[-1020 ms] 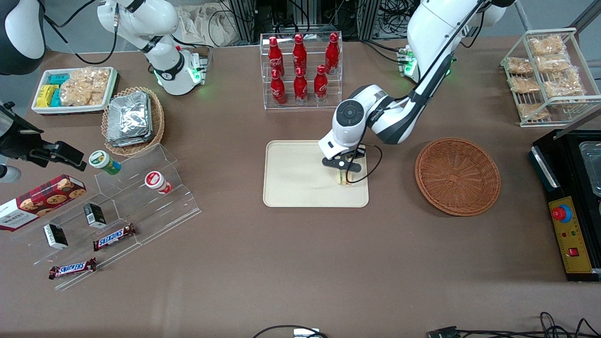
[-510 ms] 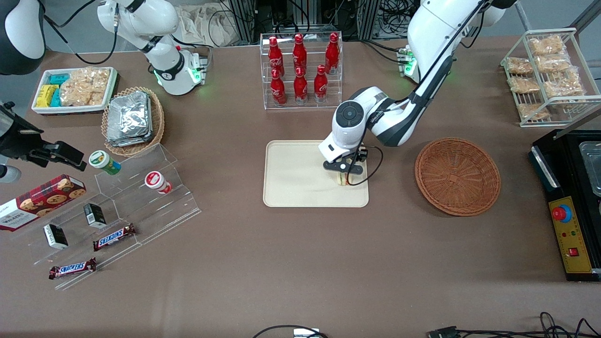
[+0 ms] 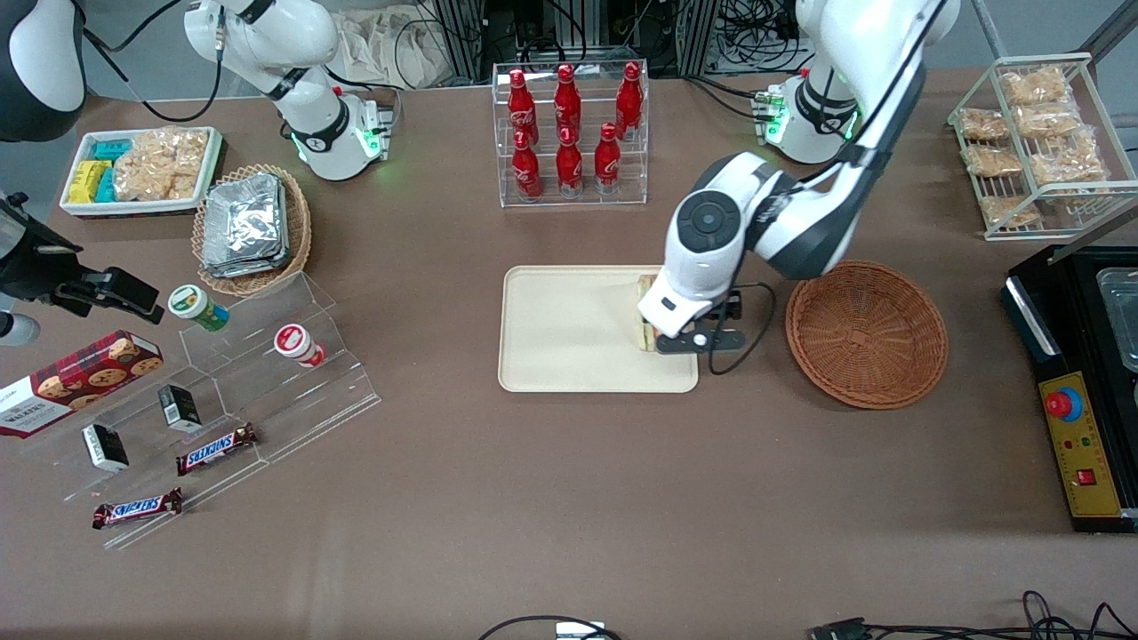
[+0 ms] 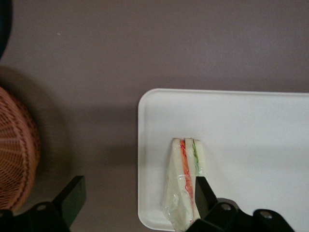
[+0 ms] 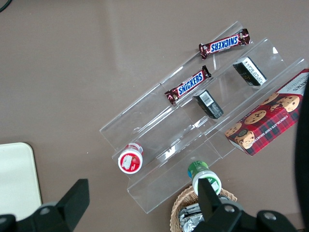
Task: Place sandwich from basket to tray
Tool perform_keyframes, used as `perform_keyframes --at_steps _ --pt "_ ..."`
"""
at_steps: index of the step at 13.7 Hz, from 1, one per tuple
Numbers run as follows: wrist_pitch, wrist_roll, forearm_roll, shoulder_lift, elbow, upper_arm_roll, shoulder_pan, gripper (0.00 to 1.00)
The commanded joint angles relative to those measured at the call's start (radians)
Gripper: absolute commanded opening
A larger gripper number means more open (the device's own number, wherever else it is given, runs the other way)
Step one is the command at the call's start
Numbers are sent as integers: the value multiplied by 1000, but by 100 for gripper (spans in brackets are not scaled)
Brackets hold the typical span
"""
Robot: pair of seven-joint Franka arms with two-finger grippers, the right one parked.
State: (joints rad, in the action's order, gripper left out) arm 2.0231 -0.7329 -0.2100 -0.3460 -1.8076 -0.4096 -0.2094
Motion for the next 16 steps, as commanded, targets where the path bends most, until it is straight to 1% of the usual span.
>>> perform_keyframes --at_steps 1,4,6,9,13,16 --pt "-89 -20 12 8 83 18 31 100" --pt "-122 0 8 71 88 25 132 100" --pt "-130 0 -5 97 90 28 150 100" --pt "-139 1 -5 142 91 26 206 100" --pt "-179 139 15 191 93 26 297 100" --pt "-187 214 38 212 100 26 340 100"
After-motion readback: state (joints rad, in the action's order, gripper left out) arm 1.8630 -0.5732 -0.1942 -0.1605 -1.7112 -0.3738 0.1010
